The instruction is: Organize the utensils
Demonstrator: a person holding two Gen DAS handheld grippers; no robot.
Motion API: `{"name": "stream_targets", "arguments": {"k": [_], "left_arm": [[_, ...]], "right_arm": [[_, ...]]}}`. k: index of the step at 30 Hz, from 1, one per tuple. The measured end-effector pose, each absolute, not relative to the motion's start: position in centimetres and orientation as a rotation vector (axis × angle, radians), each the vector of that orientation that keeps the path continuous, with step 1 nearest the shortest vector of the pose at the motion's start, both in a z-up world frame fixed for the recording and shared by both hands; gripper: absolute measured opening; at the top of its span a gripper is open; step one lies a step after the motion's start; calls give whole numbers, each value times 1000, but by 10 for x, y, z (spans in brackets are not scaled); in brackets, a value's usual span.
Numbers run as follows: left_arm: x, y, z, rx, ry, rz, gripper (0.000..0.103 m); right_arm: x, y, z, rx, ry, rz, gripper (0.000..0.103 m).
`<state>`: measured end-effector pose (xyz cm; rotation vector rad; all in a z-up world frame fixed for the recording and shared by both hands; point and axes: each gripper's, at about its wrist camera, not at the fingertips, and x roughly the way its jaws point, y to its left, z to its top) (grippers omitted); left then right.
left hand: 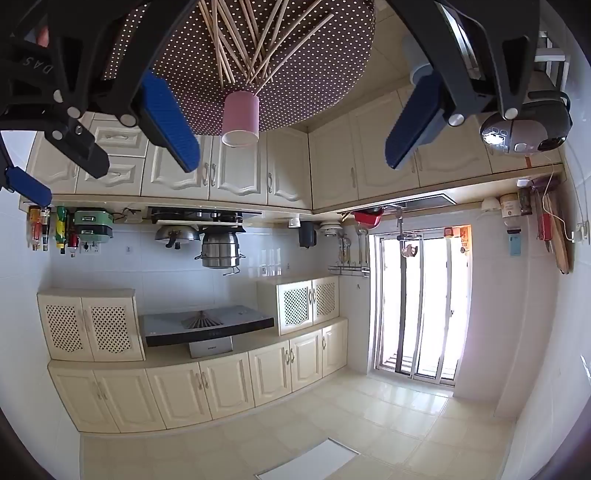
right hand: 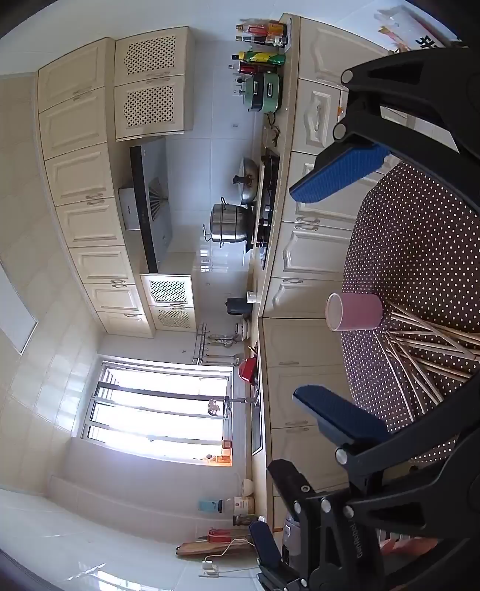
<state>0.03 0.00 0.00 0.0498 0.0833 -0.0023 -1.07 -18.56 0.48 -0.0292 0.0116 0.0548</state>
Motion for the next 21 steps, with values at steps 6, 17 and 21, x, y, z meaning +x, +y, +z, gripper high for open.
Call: {"name": "stream_targets", "arguments": {"k": [6, 17, 21], "left_arm": [[1, 0, 0, 49, 83, -2, 99], [1, 0, 0, 48, 83, -2, 99], [3, 2, 2, 48, 84, -1, 99]], "right_arm": [[-10, -185, 5, -28, 14, 56, 97], [-9, -187, 3, -27, 17, 57, 97], [-8, -188, 3, -27, 19, 58, 97]]}}
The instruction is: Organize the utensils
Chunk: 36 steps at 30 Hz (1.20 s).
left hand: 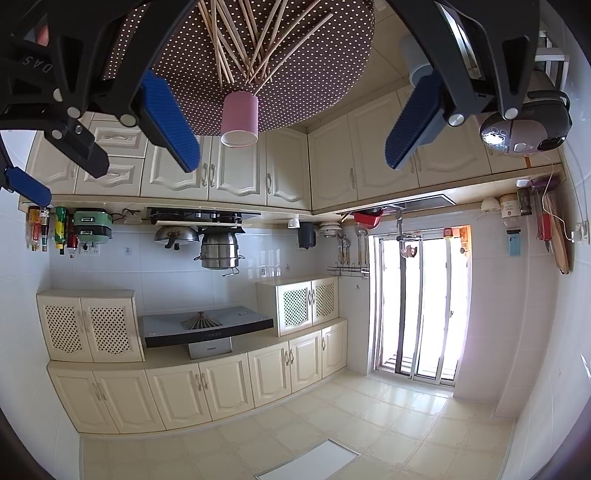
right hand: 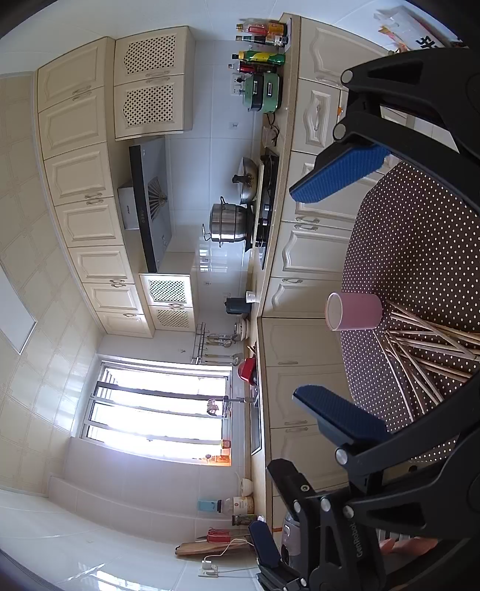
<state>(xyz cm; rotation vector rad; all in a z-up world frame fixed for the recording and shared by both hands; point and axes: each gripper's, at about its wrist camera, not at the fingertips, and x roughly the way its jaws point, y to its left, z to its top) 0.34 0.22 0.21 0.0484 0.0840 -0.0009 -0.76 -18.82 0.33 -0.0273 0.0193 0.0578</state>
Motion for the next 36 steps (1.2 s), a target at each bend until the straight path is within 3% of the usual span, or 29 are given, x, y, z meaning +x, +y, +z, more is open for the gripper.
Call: {"name": "stream_targets", "arguments": {"k": [36], "left_arm": [[6, 9, -6, 53, 92, 0, 99]], "right_arm": [[-5, -183, -3, -29, 31, 54, 97]]}}
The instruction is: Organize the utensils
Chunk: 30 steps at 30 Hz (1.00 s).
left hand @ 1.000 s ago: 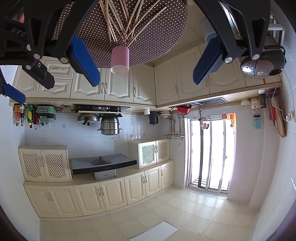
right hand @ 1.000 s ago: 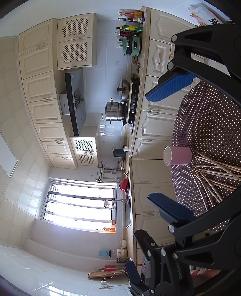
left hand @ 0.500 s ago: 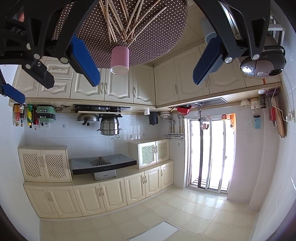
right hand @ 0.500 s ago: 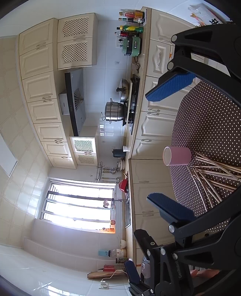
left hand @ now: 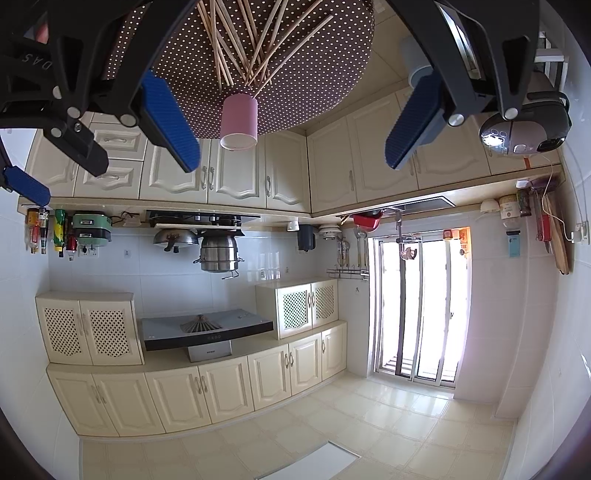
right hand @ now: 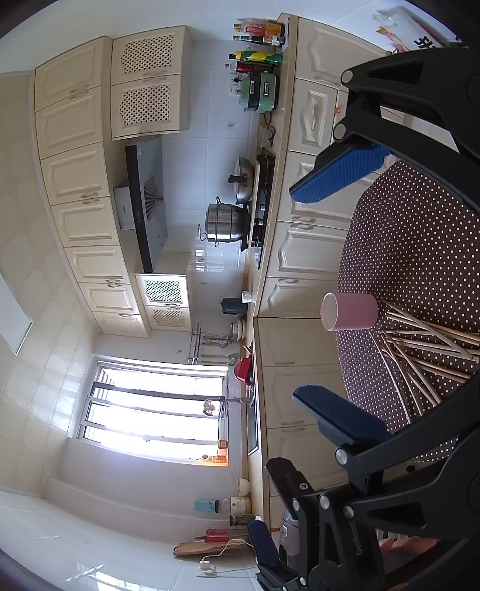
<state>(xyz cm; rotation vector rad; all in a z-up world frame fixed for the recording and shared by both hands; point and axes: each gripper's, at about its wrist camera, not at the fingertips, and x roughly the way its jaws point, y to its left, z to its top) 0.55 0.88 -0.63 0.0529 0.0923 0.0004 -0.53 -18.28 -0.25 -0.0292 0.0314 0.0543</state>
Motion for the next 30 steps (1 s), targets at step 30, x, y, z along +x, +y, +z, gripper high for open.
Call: {"name": "stream_targets", "arguments": {"k": [30], "left_arm": [[48, 1, -30, 71, 185, 13, 99]], "right_arm": [[32, -182, -11, -32, 137, 40, 97]]}}
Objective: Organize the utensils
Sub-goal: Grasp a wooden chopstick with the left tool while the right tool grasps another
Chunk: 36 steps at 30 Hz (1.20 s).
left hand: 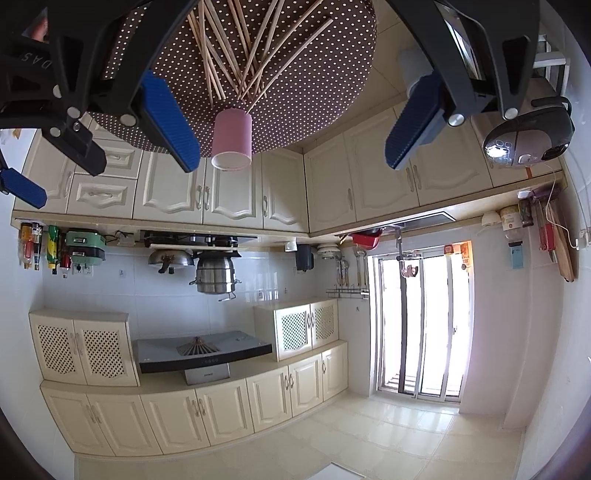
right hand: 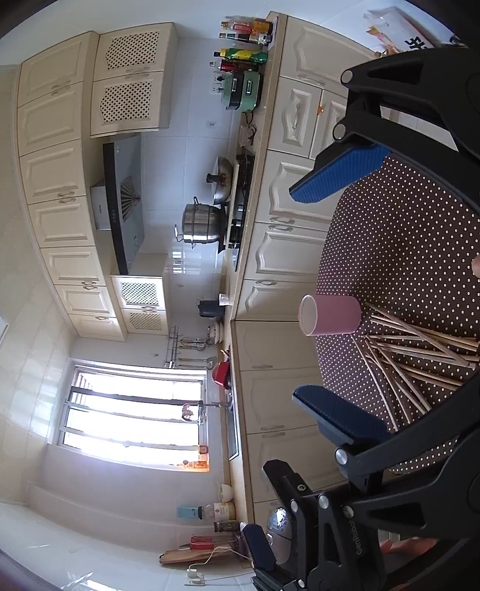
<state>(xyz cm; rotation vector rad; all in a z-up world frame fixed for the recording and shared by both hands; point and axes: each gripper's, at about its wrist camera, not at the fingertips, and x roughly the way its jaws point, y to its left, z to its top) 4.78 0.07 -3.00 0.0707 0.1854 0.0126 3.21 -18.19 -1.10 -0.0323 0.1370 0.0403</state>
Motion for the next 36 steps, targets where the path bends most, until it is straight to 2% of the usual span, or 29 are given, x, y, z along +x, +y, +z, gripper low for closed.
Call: {"name": "stream_targets", "arguments": {"k": [8, 17, 22, 26, 32, 36], "left_arm": [[99, 18, -62, 61, 342, -9, 99], [185, 54, -141, 25, 683, -86, 99], [222, 51, -174, 54, 787, -167, 98], [250, 45, -193, 63, 855, -220, 72], [290, 22, -218, 146, 924, -264, 69], [308, 11, -223, 177, 948, -296, 59]], "right_arm": [[73, -181, -36, 0, 255, 60, 97], [138, -182, -93, 11, 495, 45, 97], [167, -189, -123, 31, 583, 61, 97], [190, -193, -141, 48, 645, 60, 97], [228, -200, -162, 90, 741, 80, 89], [248, -203, -171, 136, 791, 117, 82]]}}
